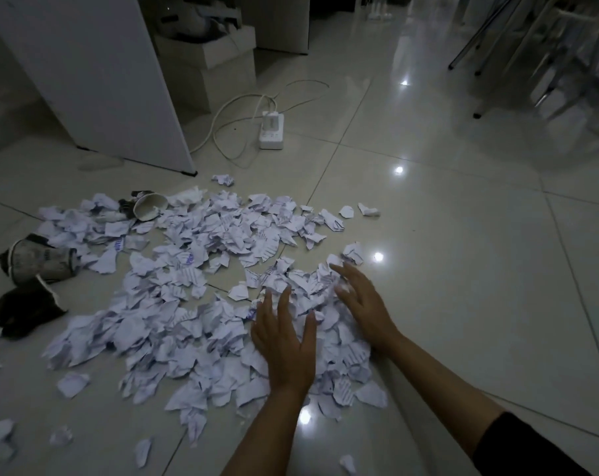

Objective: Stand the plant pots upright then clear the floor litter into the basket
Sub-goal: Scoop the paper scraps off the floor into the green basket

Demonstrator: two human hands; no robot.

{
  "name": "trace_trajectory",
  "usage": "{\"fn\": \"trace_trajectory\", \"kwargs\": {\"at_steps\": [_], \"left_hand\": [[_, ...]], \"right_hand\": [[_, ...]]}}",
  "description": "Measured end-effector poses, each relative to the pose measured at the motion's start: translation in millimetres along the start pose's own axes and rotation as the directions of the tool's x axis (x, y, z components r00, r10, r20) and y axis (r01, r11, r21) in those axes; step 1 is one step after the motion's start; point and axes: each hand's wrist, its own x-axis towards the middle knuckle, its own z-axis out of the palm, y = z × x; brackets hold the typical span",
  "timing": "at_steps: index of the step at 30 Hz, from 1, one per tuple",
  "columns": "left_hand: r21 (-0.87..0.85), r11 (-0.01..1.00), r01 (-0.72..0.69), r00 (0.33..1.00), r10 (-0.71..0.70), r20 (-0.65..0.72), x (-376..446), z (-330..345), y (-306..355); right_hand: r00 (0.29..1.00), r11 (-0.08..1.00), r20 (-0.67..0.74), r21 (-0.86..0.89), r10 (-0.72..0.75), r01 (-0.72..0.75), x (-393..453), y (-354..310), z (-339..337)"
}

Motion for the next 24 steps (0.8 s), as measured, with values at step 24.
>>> {"fn": "trace_trajectory", "kwargs": {"at_steps": [24], "left_hand": [[-0.638,0.682,0.357,0.913,-0.401,0.081,24,-1,24]], "right_hand": [[0.982,0.837,-0.167,0.546,0.093,0.014,-24,-72,78]]}}
